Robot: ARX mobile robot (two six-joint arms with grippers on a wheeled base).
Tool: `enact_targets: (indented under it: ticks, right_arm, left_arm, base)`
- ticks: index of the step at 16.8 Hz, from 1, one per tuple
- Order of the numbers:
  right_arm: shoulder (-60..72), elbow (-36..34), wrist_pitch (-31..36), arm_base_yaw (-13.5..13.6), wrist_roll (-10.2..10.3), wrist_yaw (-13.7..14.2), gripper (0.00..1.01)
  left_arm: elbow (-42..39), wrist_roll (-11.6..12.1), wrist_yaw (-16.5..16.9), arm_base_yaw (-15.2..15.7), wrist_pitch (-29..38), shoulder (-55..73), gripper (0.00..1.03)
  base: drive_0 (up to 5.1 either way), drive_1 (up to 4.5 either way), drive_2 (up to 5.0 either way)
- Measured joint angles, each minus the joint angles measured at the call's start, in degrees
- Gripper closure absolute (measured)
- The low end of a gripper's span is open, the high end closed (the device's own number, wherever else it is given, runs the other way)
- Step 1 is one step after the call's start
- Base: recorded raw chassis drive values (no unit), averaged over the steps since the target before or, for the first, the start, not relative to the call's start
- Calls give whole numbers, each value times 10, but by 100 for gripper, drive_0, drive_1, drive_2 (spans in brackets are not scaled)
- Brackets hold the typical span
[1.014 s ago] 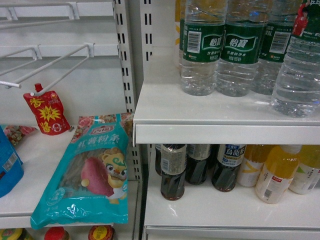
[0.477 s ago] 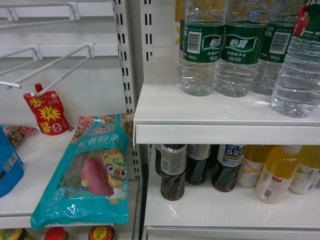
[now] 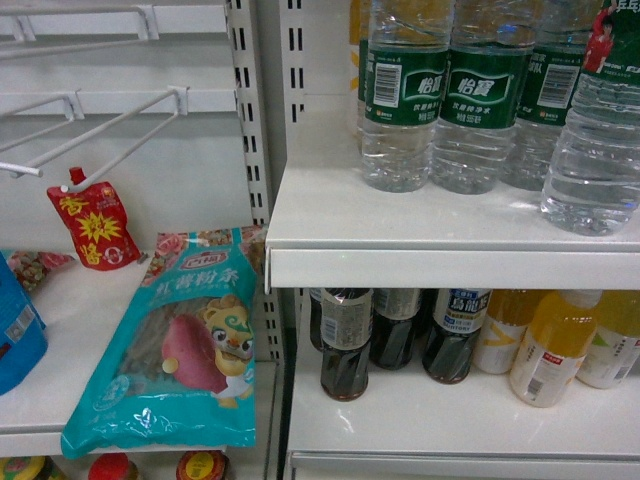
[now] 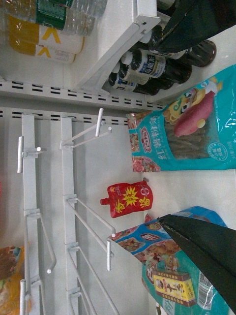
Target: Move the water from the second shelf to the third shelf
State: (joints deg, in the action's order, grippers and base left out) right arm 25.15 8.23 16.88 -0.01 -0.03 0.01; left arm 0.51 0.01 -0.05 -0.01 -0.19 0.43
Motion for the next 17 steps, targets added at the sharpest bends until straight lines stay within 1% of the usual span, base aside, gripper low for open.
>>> enact_targets:
  ticks: [6, 11, 12, 13, 15, 16, 17]
  right_arm:
    - [-66, -42, -25, 0, 0, 0, 99]
    - [-115, -58, -55, 0, 0, 0, 99]
    - [-125, -67, -47, 0, 0, 0, 99]
    - [-138, -75, -60, 0, 0, 0, 99]
    - [-152, -75, -69, 0, 0, 0, 99]
    - [-164, -75, -86, 0, 0, 0, 99]
    - [-223, -75, -170, 0, 0, 0, 99]
  left_arm:
    - [0, 0, 0, 0, 0, 0, 5]
    - [0, 0, 0, 0, 0, 0, 5]
    - [0, 0, 0, 0, 0, 0, 5]
    - [0, 0, 0, 0, 0, 0, 5]
    - [0, 0, 0, 0, 0, 0, 5]
    - [0, 0, 0, 0, 0, 0, 5]
    - [0, 0, 0, 0, 0, 0, 5]
  base:
    - [0, 0, 0]
    - [0, 0, 0]
    - [0, 0, 0]
    - [0, 0, 0]
    - [0, 0, 0]
    - [0, 0, 0]
    - [0, 0, 0]
